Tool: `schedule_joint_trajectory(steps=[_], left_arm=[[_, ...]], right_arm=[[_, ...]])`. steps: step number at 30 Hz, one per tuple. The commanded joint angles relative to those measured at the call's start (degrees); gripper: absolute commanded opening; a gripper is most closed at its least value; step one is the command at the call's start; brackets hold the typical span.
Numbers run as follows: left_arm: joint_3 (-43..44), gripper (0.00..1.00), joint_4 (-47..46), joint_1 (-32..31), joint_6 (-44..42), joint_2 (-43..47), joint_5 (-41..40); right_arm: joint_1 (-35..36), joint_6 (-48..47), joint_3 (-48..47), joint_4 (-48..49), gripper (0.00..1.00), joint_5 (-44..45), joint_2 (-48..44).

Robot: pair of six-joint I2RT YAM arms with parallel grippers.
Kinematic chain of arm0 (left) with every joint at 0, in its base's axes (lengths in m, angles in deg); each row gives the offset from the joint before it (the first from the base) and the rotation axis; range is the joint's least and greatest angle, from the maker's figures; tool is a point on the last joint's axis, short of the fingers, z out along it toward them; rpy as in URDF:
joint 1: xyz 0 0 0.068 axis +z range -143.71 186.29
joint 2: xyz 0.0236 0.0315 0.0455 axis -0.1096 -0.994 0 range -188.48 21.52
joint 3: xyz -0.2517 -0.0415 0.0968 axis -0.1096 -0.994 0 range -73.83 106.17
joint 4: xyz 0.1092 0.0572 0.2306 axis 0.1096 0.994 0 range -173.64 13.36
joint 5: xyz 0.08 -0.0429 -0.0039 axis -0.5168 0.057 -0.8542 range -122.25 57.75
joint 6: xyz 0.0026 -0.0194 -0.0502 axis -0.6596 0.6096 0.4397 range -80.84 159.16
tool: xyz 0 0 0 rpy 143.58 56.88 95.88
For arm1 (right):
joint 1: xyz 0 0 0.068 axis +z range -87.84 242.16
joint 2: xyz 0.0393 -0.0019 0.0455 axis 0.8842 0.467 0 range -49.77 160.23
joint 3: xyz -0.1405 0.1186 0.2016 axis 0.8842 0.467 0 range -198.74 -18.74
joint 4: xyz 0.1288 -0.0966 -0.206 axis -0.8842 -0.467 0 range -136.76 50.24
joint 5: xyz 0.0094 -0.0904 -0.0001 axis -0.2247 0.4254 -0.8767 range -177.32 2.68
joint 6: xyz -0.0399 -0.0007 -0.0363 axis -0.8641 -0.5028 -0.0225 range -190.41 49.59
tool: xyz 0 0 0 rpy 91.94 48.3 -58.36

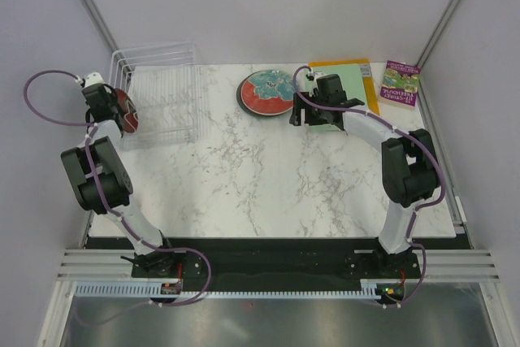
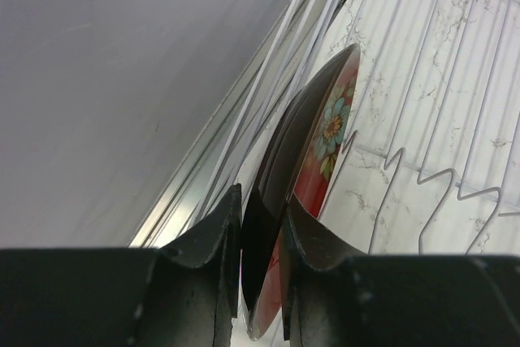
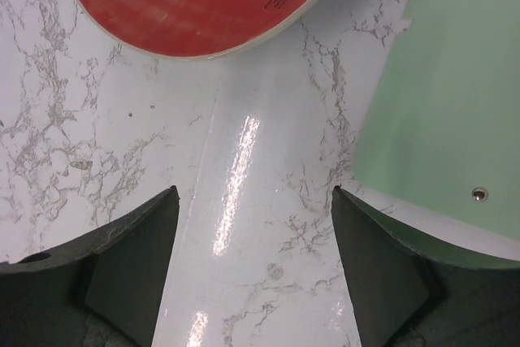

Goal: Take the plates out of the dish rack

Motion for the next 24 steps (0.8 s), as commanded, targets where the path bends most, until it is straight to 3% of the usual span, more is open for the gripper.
schedule_joint_trajectory(steps=[1,12,21,24], left_arm=[[2.4,0.02,-3.2,-2.3,-1.2,4.0,-0.7],[2.6,0.02,-2.6,-4.7,-3.9,9.7,-2.0],[1.4,0.02,-3.7,-7.2,-10.6,16.8,-10.1],[1.3,0.02,-2.5,-7.2,-9.6,20.3,-8.9]], right_arm=[[-0.2,0.1,-0.2,1.8,0.83,-1.0,0.6],[-0.3,0.1,-0.1,1.8,0.82,-1.1,0.6],[-0.3,0.0,0.1,1.7,0.82,-0.2,-1.1],[-0.2,-0.2,0.1,1.3,0.82,1.6,-3.2]])
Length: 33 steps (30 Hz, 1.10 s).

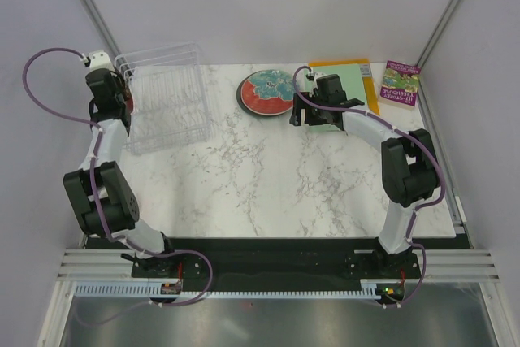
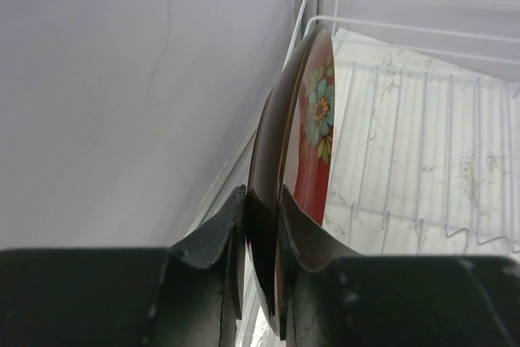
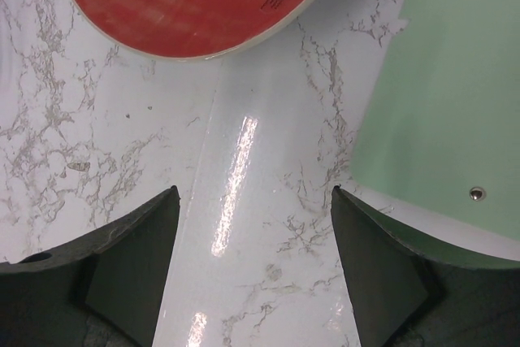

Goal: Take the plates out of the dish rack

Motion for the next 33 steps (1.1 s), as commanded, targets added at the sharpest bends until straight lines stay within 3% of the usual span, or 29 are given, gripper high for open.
schedule_joint_trajectory(steps=[1,5,10,14,18,26,33], left_arm=[[1.9,0.02,-2.9,-0.5,-1.4,8.3,-0.9],[1.9,0.02,4.1,-0.5,5.8,13.1,6.9],[-3.1,0.02,8.5,-0.8,17.5,20.1,23.7],[-8.2,0.02,7.6,-3.2,26.1,24.3,33.2],[-13.8,0.02,0.1,-6.0,34.3,26.8,44.1],[-20.4,0.02,-9.4,-13.7,44.2,28.8,52.1],[-24.7,0.02,-14.3,-16.2,49.2,30.5,53.1]], right_arm=[[-0.3,-0.3,0.1,1.1,0.82,2.0,-4.1],[-0.3,-0.5,0.0,0.3,0.83,3.0,-9.1],[-0.2,0.7,0.7,-0.1,0.85,-0.7,-17.0],[0.4,4.1,1.8,1.7,0.85,-7.8,-21.0],[1.1,10.5,6.2,9.1,0.85,-14.4,-24.8],[4.3,15.3,10.3,13.3,0.85,-18.7,-24.9],[5.7,18.1,13.0,19.1,0.85,-21.4,-23.9]])
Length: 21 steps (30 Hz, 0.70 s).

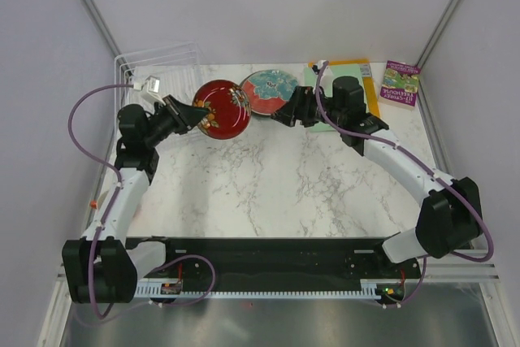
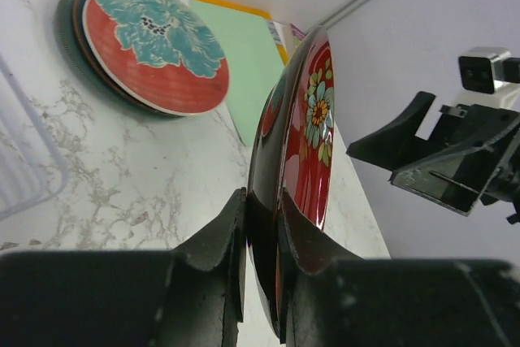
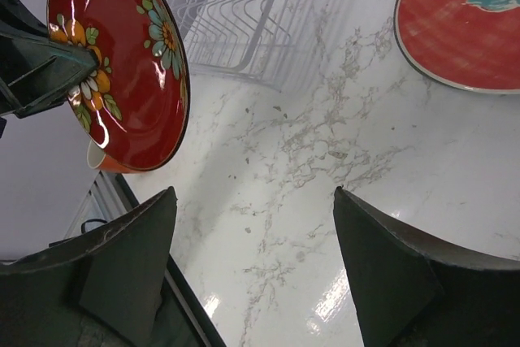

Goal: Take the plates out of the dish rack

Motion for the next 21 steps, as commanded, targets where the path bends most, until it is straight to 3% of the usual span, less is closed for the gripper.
schedule_joint_trajectory(steps=[1,19,20,21], left_arm=[[-1.2,0.02,-9.6,-2.2,6.8,2.5,3.3],[-4.9,0.02,-21.4,-10.6,12.1,-4.5,3.9],[-5.0,0.02,-21.8,-11.0,12.2,-4.8,3.7],[-5.2,0.02,-22.1,-11.1,12.2,-5.5,3.7]], right_arm=[[0.8,3.2,1.2,6.6,0.85,-3.4,0.9],[4.4,7.3,-0.8,14.6,0.85,-9.2,8.4],[4.4,7.4,-0.9,15.1,0.84,-9.4,9.0],[4.5,7.4,-1.1,15.3,0.73,-10.1,9.4]])
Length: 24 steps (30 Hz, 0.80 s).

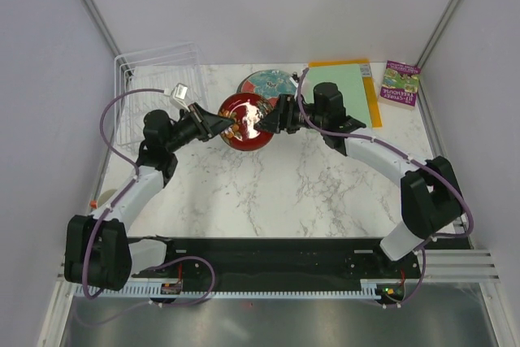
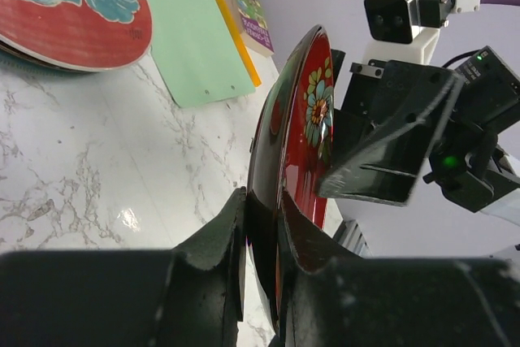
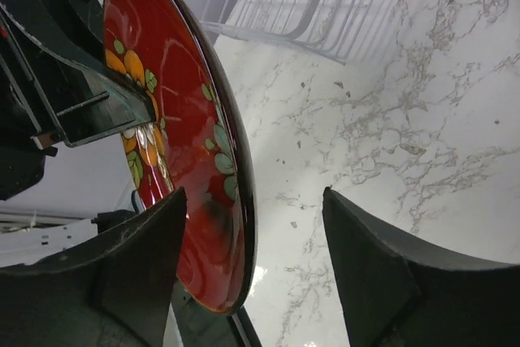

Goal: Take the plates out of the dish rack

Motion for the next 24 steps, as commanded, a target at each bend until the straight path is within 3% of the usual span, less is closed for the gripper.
schedule_joint_trajectory(steps=[1,2,4,7,8,11,15,17,24], left_arm=[[0.3,0.02,-9.0,-1.2,4.1,-1.2,2.0],[0.2,0.02,-9.1,-1.2,3.9,-1.4,2.0],[0.1,0.02,-9.1,-1.2,3.4,-1.9,1.9],[0.8,0.22,-4.5,-1.2,-0.2,-1.6,0.0],[1.5,0.43,-0.6,-1.2,-1.7,-1.5,-1.7],[2.4,0.58,6.5,-1.2,-7.5,0.7,-9.1],[3.1,0.64,20.6,-1.2,-15.4,5.0,-25.3],[2.8,0.67,23.0,-1.2,-18.6,7.8,-32.5],[0.6,0.67,25.3,-1.2,-22.8,14.6,-36.7]], right_arm=[[0.3,1.1,-2.8,5.0,0.60,-3.0,1.7],[0.4,1.0,-2.9,5.0,0.32,-2.7,2.1],[0.3,-0.3,-3.8,4.5,0.00,-1.8,2.4],[0.4,-4.0,-6.1,-0.9,0.00,3.1,2.2],[0.4,-5.4,-6.9,-2.7,0.00,5.6,2.2],[-0.5,-9.1,-10.5,-6.9,0.00,11.1,3.1],[-3.6,-11.8,-18.6,-11.6,0.00,15.7,7.9],[-6.0,-12.0,-21.9,-13.1,0.00,15.4,12.5],[-11.3,-9.5,-42.9,-17.2,0.00,12.0,30.4]])
